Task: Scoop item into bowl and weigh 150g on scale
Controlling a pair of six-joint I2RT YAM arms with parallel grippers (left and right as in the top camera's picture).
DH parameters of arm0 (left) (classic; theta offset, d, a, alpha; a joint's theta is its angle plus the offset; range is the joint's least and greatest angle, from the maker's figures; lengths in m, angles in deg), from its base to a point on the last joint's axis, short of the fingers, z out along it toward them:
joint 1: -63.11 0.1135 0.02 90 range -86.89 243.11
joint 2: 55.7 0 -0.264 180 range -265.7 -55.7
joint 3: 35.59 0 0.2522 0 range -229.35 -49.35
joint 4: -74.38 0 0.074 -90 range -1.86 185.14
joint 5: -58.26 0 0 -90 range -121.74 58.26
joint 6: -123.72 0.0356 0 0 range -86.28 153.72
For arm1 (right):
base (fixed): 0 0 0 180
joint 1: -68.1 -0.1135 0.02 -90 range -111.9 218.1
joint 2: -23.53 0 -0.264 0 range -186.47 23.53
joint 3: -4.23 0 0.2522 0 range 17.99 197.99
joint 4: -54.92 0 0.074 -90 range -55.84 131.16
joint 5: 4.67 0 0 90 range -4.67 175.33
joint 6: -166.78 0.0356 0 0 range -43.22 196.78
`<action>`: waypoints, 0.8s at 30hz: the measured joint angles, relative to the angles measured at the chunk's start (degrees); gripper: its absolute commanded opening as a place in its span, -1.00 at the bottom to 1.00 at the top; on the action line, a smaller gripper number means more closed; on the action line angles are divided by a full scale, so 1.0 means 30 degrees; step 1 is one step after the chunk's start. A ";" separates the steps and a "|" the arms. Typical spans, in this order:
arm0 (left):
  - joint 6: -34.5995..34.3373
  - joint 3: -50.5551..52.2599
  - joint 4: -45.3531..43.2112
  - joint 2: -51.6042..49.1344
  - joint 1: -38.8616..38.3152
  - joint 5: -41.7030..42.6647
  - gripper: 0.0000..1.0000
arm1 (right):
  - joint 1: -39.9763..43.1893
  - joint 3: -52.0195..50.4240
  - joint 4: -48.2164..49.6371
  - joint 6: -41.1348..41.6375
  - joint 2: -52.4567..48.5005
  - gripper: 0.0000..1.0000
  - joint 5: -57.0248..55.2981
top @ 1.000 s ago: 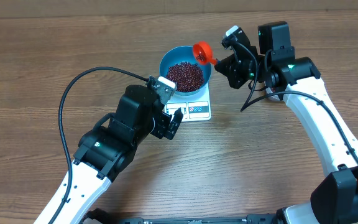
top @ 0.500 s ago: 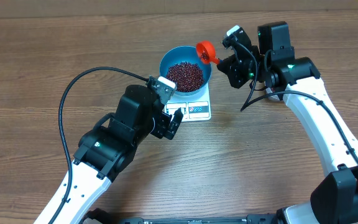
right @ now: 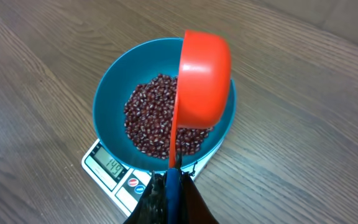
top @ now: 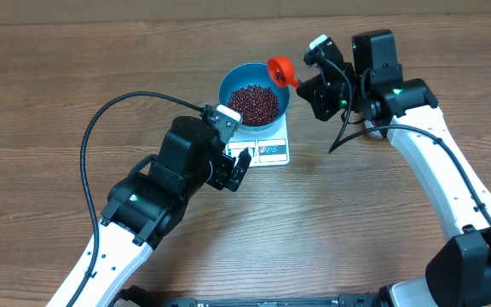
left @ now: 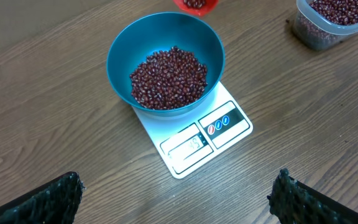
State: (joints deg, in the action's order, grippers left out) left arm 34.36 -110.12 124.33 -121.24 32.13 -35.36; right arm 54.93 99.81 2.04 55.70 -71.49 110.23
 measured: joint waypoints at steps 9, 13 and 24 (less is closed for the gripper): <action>0.0000 0.0000 0.0000 0.0000 0.0000 0.0000 1.00 | -0.0007 0.0000 -0.0036 0.0007 0.0000 -0.93 0.0066; 0.0000 0.0000 0.0000 0.0000 0.0000 0.0000 0.99 | 0.0000 0.0000 -0.0051 0.0000 0.0000 -0.93 0.0066; 0.0000 0.0000 0.0000 0.0000 0.0000 0.0000 0.99 | -0.0058 0.0000 -0.0146 0.0175 0.0000 -0.93 0.0189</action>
State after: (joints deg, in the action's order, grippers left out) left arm 34.36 -110.12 124.33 -121.24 32.13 -35.36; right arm 54.75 99.81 1.61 56.22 -71.49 110.80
